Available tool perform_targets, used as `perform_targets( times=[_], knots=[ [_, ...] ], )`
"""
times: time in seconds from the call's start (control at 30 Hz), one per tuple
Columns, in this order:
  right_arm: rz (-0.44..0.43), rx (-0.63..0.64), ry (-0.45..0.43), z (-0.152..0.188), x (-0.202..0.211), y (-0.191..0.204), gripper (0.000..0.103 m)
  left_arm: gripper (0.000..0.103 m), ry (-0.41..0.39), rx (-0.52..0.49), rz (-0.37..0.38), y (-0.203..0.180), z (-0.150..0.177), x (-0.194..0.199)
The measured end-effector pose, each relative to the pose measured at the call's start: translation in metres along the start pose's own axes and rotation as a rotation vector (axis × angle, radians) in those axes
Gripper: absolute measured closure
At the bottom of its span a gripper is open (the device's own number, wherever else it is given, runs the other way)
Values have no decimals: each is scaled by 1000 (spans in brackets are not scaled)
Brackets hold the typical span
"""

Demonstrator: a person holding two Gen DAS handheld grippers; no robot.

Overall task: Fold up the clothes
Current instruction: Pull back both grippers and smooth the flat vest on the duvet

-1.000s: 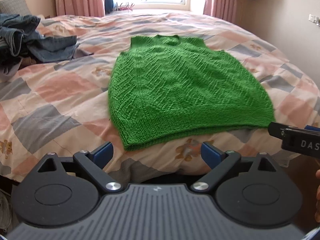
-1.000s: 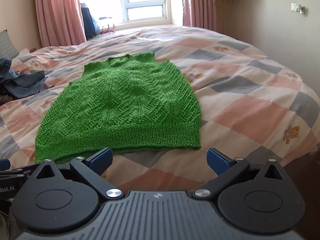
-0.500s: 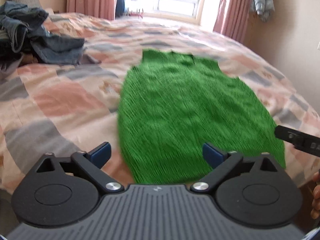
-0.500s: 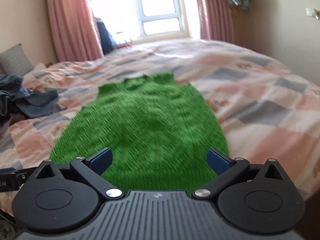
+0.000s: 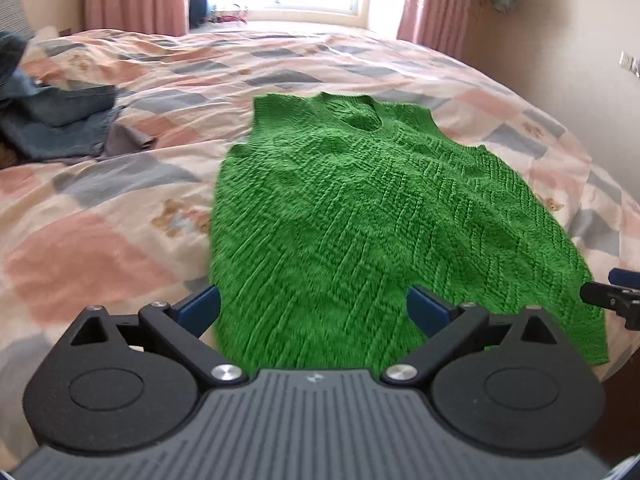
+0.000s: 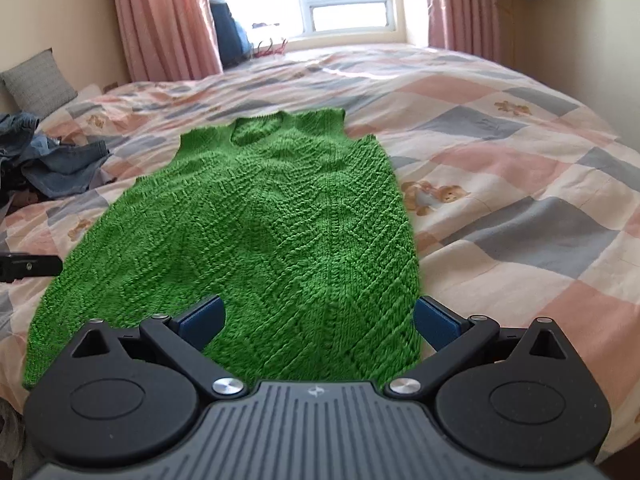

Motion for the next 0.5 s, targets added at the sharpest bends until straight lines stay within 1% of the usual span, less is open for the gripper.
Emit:
perform_targets(
  times=[0.1,0.17,0.3,0.4,0.5],
  knots=[
    [-45,20,-8,-17,-7,-6,0,5,-6,-39,6,-4,-17,-13],
    [-71,36,-7,-29,-13,-7,0,4,-11,-78,-5,-8,-26,-21],
    [-67,74,18,-50,-28,-11,0,4,-1,-136,-48,-14,-37,-39],
    [-56,87,26,-59,-38,-13,0,4,11,-143,-56,-14,-42,-49],
    [-85,54,30,-65,-45,-18,0,4,26,-131,-54,-9,-47,-58]
  ],
)
Point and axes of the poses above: each gripper's, at about its wrist camera, not at the fingertips, and x roughly against the way its jaws point, y to its left, z to its underside, the point moved 1 cm from there along -x, roughly the way its jaws point, and after that the axes turned 7 degrees about x, right-handed, at the moved point
